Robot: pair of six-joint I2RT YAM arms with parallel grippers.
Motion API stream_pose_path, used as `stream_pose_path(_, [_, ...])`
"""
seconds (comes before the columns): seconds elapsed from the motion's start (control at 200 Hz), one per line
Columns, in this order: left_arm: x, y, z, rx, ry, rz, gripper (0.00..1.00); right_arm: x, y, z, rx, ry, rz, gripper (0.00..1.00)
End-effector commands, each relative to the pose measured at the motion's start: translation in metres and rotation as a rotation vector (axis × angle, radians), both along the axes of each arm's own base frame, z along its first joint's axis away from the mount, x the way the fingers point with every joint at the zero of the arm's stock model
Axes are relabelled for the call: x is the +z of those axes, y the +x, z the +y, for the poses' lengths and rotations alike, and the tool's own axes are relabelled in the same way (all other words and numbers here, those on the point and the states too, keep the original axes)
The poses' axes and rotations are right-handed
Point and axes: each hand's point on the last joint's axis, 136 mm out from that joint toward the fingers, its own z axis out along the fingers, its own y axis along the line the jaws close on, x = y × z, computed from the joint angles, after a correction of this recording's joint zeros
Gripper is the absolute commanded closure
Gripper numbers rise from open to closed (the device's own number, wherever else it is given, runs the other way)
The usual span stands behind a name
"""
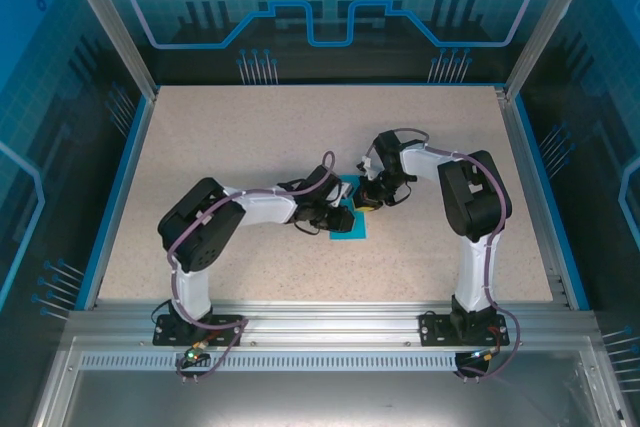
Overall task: Fold a paper plane with a square sheet of paper (fold left side to right side)
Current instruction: Fold the triangle a second time at the center of the table.
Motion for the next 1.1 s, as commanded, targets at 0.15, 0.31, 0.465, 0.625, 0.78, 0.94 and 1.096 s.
stream_pose_path(0.15, [-0.029, -0.069, 0.054, 0.060, 0.097, 0.168, 0.77, -0.019, 0.000, -0.016, -0.003, -0.083, 0.022, 0.94])
stream_pose_path(0.31, [-0.025, -0.081, 0.062, 0.087, 0.078, 0.172, 0.77, -0.019, 0.000, -0.016, -0.002, -0.085, 0.024, 0.95])
stream_pose_path(0.465, [0.009, -0.065, 0.052, 0.067, 0.054, 0.101, 0.77, -0.017, 0.000, -0.015, 0.001, -0.080, 0.019, 0.95])
stream_pose_path(0.625, [0.051, -0.037, 0.030, 0.038, -0.020, 0.022, 0.76, -0.015, 0.000, -0.014, 0.002, -0.076, 0.016, 0.94])
stream_pose_path(0.78, [0.046, -0.016, 0.017, 0.029, -0.015, 0.020, 0.76, -0.014, 0.000, -0.012, 0.005, -0.067, 0.014, 0.95])
stream_pose_path(0.94, [0.020, -0.009, 0.014, 0.038, 0.010, 0.060, 0.76, -0.010, 0.000, -0.010, 0.009, -0.053, 0.010, 0.94])
stream_pose_path(1.096, [0.000, -0.016, 0.017, 0.043, 0.024, 0.103, 0.76, 0.000, 0.003, -0.004, 0.011, -0.013, -0.006, 0.94])
